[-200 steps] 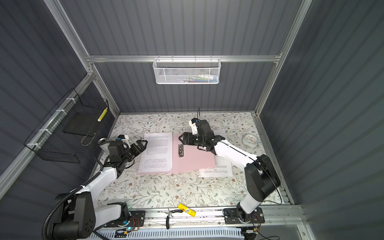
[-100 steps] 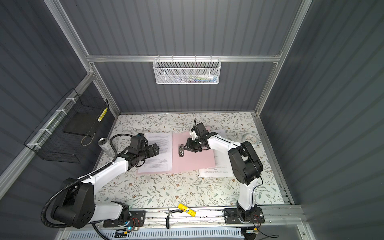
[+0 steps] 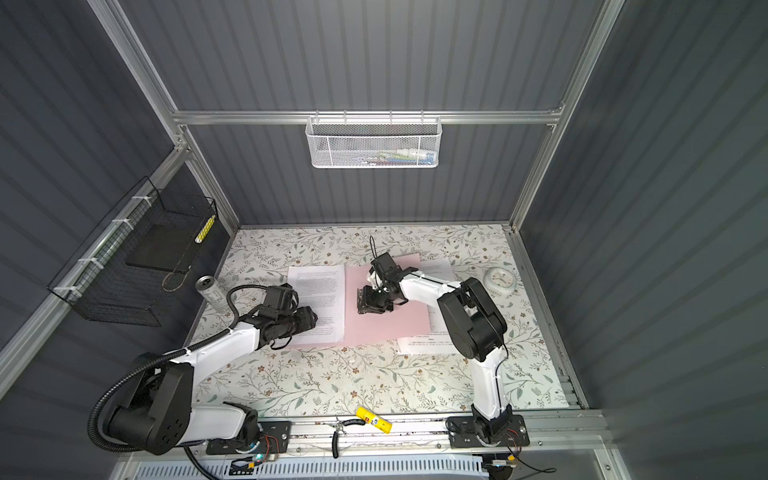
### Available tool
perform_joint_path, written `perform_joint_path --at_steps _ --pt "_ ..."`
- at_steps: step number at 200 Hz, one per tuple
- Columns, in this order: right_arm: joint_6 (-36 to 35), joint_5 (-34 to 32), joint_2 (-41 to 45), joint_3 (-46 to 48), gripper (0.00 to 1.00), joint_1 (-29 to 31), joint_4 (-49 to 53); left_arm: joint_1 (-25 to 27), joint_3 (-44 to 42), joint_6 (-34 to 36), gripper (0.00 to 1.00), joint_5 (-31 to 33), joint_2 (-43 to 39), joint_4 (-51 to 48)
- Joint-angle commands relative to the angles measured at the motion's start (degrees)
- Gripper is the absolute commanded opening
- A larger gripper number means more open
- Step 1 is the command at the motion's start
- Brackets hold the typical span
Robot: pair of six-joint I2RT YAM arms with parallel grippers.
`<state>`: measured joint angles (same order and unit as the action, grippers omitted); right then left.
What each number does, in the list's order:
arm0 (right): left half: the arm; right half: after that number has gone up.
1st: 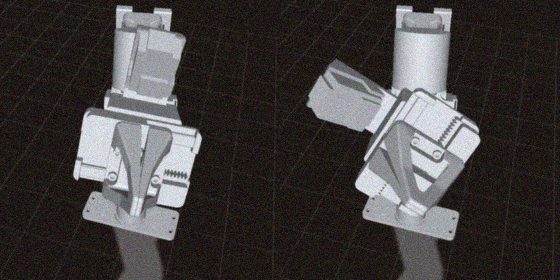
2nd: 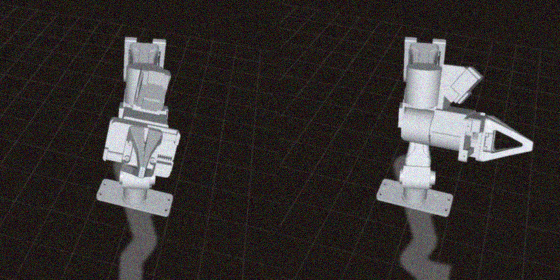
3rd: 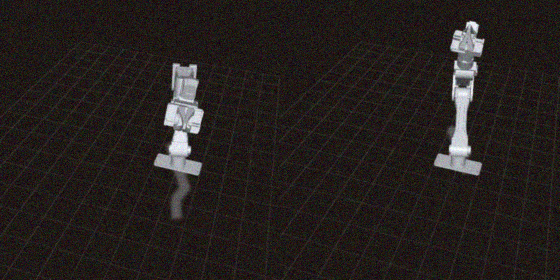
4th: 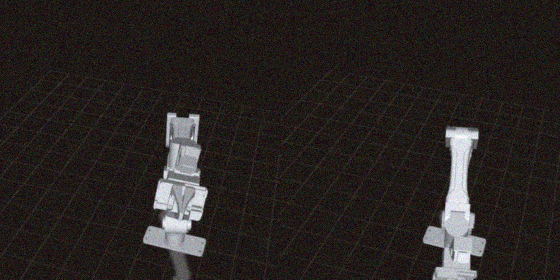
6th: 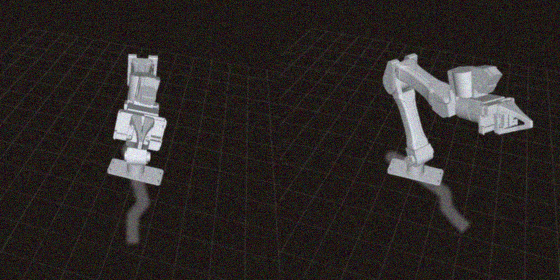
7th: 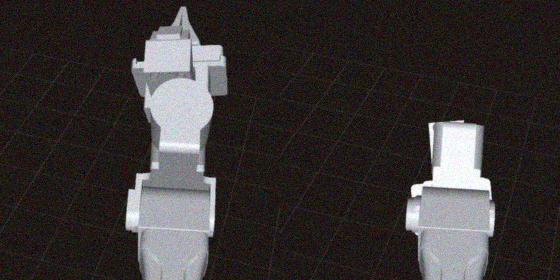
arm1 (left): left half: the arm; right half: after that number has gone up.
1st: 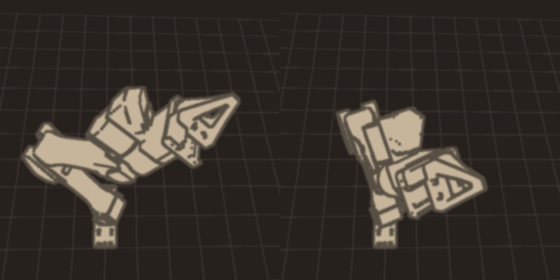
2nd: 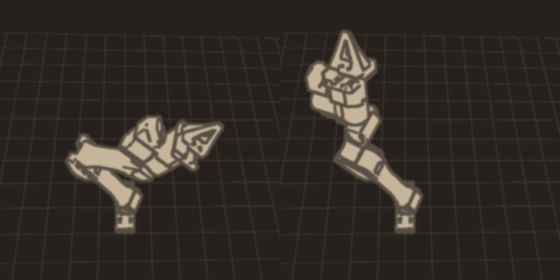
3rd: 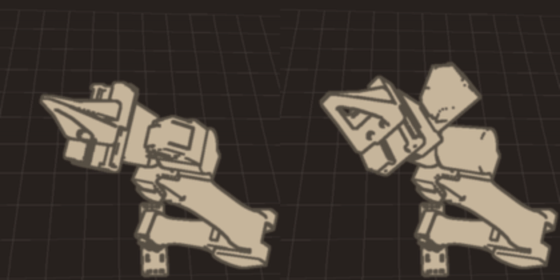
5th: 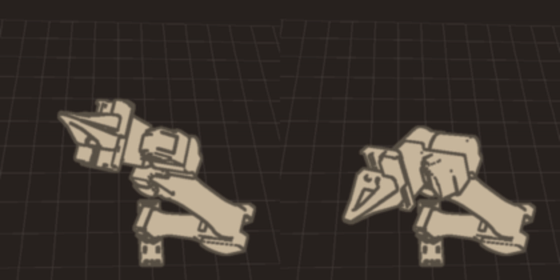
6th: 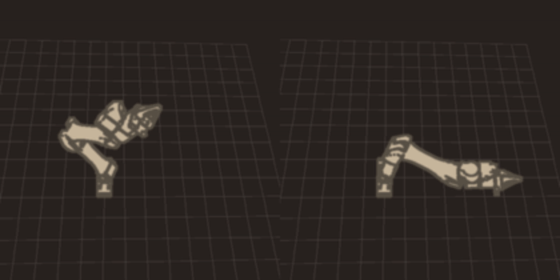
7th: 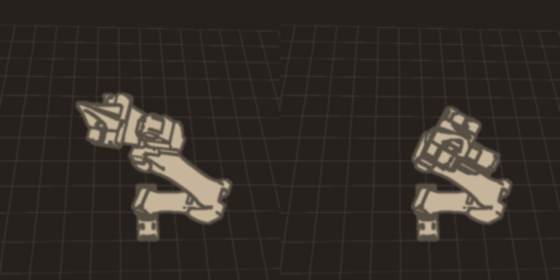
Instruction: Put the files into the folder
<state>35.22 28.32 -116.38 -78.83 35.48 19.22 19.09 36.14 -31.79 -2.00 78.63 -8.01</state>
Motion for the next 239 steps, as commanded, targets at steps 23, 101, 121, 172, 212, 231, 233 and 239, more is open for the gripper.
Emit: perform_joint_path --at_steps 23,101,121,172,212,231,233,239 --pt "-1.2 0.3 -2.3 -3.0 0.16 0.2 2.7 0.3 -1.2 0.0 0.43 -2.0 3.5 1.4" --pt "-2.0 0.3 -5.2 -5.4 0.15 0.2 5.0 0.3 -2.7 0.2 0.42 -1.9 5.3 3.3" --pt "-2.0 0.4 -5.8 -6.0 0.14 0.2 5.2 0.3 -3.0 0.2 0.41 -2.0 5.1 3.7" --pt "-2.0 0.0 -7.1 -6.8 0.12 0.2 6.0 0.3 -2.8 0.3 0.40 -2.0 5.6 3.5" --pt "-1.9 -0.1 -7.8 -7.0 0.12 0.2 6.5 0.3 -3.1 0.5 0.39 -1.7 5.0 3.8" --pt "-1.8 -0.2 -8.0 -6.9 0.10 0.2 6.1 0.3 -3.1 0.5 0.39 -1.8 5.2 3.7" --pt "-1.8 -0.1 -8.1 -6.9 0.10 0.2 6.1 0.3 -3.1 0.5 0.39 -1.8 5.1 3.8" --pt "-1.7 -0.3 -8.2 -7.0 0.08 0.2 6.2 0.3 -3.1 0.5 0.39 -1.8 5.3 3.7"
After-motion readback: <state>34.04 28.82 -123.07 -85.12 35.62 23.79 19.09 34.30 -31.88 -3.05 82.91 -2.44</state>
